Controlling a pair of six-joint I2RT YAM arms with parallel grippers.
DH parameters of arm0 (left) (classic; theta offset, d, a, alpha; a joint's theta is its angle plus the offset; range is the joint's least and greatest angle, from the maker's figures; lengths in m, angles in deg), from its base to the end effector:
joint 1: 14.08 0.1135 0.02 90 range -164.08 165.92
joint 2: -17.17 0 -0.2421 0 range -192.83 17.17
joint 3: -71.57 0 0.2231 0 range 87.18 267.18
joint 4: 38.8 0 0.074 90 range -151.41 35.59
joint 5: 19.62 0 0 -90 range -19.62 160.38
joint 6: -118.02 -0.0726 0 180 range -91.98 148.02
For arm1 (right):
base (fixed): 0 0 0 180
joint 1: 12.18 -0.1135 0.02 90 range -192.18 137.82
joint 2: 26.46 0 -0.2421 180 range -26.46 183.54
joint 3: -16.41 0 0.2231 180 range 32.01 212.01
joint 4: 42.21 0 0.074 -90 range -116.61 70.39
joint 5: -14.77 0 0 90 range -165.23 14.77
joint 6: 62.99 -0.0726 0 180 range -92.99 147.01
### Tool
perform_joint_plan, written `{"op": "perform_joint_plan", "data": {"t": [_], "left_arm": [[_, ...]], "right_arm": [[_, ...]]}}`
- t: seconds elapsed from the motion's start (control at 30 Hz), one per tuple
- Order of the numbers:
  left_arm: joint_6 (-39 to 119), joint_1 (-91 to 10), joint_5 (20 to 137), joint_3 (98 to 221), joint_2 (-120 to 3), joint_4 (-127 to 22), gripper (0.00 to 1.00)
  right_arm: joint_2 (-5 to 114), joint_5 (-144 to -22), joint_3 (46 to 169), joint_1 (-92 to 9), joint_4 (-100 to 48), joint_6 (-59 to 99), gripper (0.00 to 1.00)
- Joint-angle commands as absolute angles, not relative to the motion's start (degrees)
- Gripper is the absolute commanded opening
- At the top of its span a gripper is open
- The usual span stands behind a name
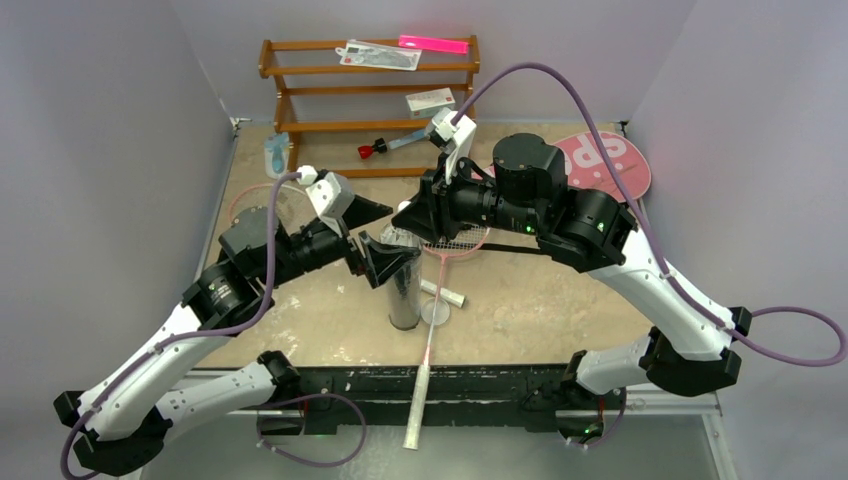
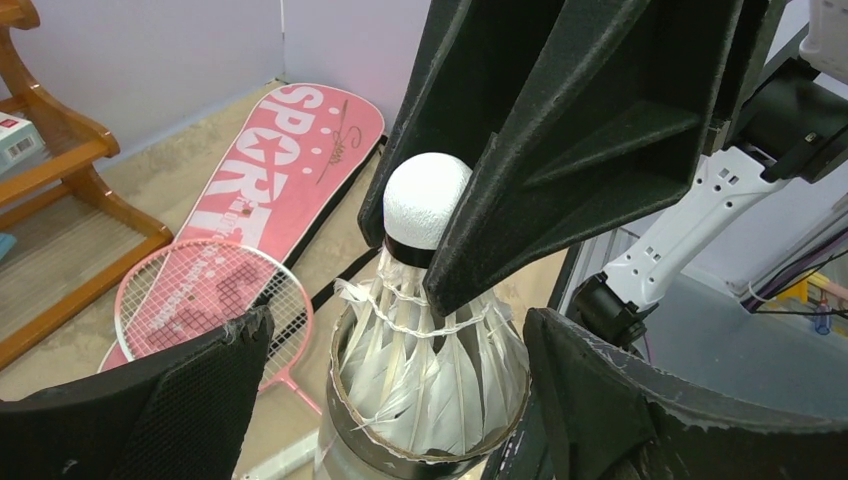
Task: Pack up the badminton gear
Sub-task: Place the shuttlecock at the shuttle tube.
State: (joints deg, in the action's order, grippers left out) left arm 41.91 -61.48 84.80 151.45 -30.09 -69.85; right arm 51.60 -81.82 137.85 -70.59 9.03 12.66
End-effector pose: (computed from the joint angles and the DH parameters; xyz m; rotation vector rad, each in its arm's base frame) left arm 0.1139 -0.1505 0.4155 0.6711 1.4959 -1.0287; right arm 0.1379 0.2402 0.4836 -0.7666 1.6514 1.0242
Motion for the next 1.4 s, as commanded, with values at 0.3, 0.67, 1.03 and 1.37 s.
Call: {"op": "perform_joint_plan", "data": {"t": [0.3,0.67,1.03,1.37], "left_arm": [[39.80,-61.77,85.35,156.51,-31.52,-72.39,0.70],[37.99,-61.72,85.50,156.85,-31.86,-74.01,0.62],[36.68,-61.78,86.11,157.41,-32.50,-75.46,0.50],[39.70,-61.79,84.11,155.43,-29.49,-71.48,0.86]], "right_arm": [[51.23,-81.47,138.45,-70.30,7.58,13.08,0.00],[50.90,-81.21,138.45,-70.30,7.67,13.19,0.00],[51.23,-81.55,138.71,-70.36,7.58,13.21,0.00],[51.02,-81.53,137.96,-70.38,7.76,13.90,0.00]]}}
